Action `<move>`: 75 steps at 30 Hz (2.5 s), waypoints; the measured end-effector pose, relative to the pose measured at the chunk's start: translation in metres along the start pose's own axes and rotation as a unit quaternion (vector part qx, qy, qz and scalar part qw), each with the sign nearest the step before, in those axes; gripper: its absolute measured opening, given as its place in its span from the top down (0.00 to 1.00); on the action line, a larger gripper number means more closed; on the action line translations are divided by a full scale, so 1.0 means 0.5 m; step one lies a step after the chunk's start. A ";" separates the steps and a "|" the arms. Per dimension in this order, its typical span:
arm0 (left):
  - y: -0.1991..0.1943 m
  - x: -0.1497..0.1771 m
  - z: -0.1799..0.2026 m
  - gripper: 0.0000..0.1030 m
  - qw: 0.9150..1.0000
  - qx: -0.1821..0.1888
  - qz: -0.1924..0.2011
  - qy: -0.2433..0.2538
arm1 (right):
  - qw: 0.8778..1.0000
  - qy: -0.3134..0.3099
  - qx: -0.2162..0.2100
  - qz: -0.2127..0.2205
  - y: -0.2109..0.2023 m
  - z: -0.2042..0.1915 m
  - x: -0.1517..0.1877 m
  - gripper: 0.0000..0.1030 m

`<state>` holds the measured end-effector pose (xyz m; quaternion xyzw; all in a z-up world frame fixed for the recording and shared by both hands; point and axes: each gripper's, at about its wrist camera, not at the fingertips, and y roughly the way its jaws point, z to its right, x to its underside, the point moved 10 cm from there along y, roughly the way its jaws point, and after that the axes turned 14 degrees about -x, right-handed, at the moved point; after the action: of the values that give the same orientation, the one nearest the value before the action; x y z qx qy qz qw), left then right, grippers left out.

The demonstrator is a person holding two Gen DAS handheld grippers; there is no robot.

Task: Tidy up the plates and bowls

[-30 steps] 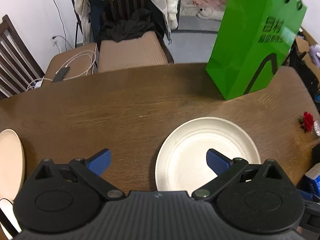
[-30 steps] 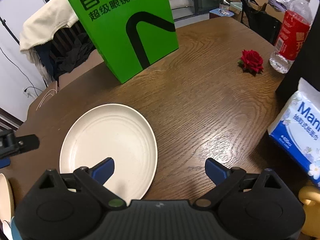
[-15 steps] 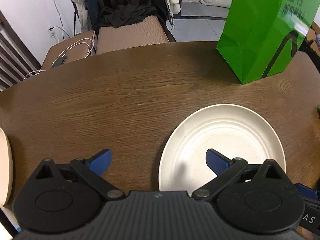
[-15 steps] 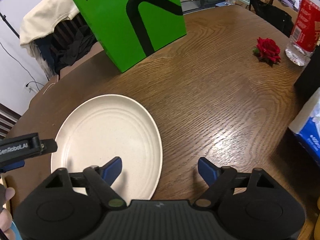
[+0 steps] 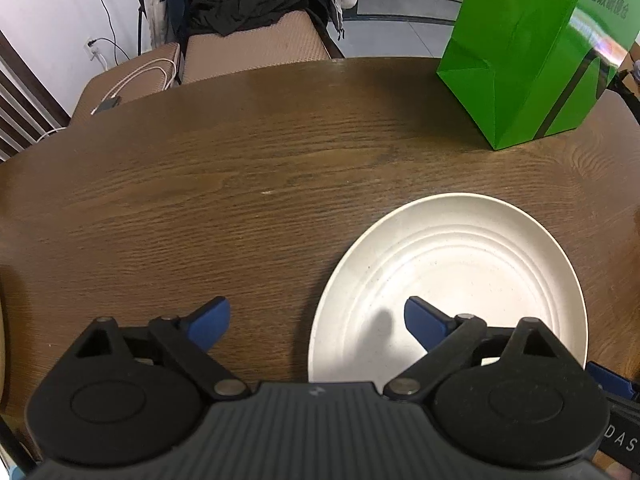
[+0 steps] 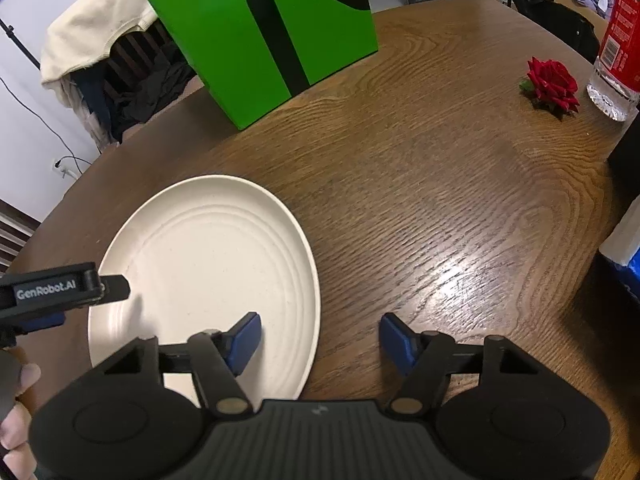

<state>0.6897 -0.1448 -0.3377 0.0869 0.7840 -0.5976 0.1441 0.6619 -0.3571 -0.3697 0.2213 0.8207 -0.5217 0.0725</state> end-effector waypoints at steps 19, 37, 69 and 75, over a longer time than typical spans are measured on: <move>0.003 0.012 0.011 0.73 0.999 0.050 -0.010 -0.012 | 1.000 0.011 -0.024 0.008 0.010 0.005 -0.004 0.88; -0.008 0.006 0.018 0.77 0.999 0.030 0.011 -0.006 | 0.999 0.010 -0.025 0.018 0.006 0.003 0.004 0.90; -0.148 -0.004 0.034 0.78 0.997 0.042 0.072 0.000 | 0.997 0.009 -0.033 0.070 -0.117 0.010 -0.016 0.90; -0.181 0.002 0.034 0.78 0.995 0.050 0.087 0.004 | 0.996 0.007 -0.036 0.083 -0.149 0.005 -0.008 0.90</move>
<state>0.6631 -0.1856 -0.2595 0.1643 0.7431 -0.6210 0.1873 0.6324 -0.3872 -0.3080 0.2898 0.8183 -0.4822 0.1179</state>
